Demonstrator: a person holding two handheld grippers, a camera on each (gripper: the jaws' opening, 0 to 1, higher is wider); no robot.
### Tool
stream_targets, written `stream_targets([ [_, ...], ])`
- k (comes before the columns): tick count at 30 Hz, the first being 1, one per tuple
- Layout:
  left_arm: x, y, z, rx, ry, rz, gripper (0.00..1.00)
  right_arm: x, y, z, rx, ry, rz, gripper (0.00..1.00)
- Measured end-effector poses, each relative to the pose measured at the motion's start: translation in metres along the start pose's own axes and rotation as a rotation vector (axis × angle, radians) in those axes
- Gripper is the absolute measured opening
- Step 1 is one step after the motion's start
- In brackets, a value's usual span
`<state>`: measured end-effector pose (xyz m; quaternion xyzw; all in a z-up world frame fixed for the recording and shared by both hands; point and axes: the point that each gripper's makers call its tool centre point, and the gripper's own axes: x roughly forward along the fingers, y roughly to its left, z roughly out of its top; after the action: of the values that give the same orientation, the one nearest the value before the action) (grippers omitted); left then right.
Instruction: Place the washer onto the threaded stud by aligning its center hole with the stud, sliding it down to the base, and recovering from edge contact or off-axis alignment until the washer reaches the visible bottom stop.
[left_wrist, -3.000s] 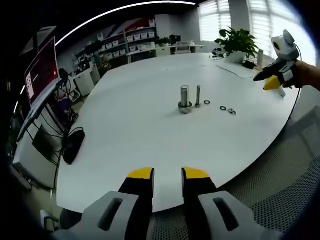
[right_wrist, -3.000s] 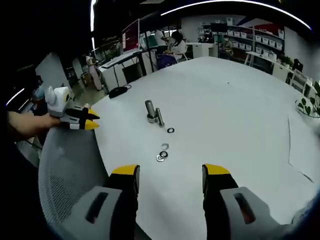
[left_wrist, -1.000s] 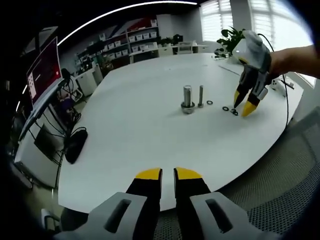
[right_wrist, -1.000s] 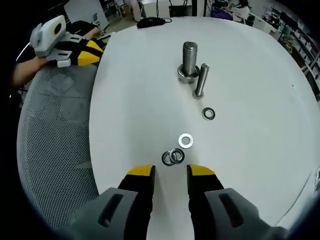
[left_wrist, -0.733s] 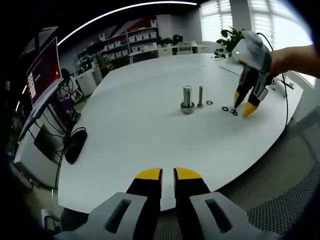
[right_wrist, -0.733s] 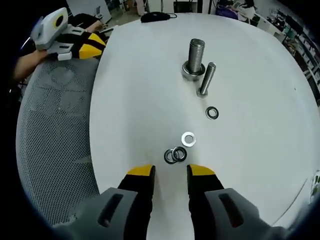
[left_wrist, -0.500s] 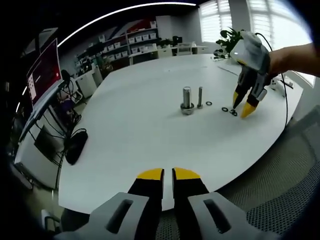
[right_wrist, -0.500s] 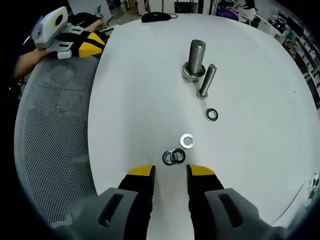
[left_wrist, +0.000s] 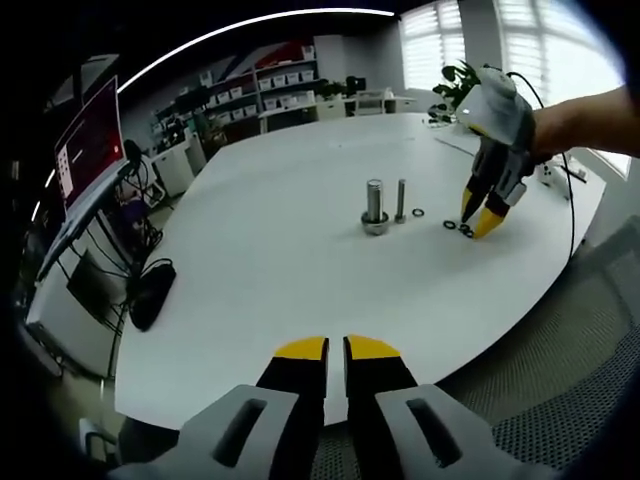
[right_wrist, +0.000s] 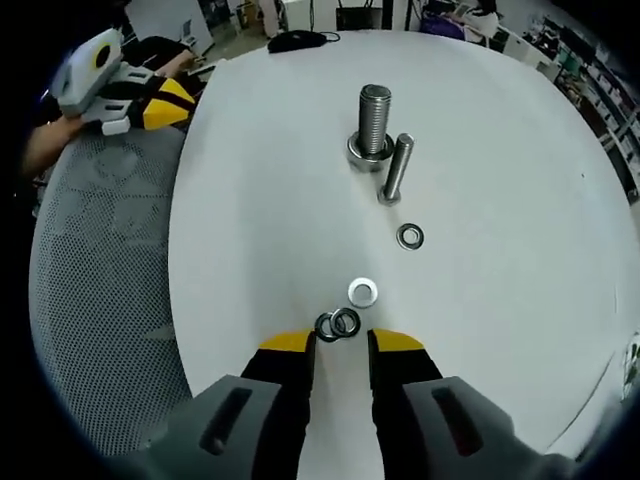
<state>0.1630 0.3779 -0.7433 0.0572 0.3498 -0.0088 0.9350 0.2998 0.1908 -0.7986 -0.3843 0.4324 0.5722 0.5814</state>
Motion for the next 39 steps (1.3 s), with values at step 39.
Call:
stream_targets([
  [39,0.001,0.0,-0.001,-0.003,0.009,-0.005,0.03,-0.024,0.002,0.022,-0.03,-0.08,0.003,0.15],
])
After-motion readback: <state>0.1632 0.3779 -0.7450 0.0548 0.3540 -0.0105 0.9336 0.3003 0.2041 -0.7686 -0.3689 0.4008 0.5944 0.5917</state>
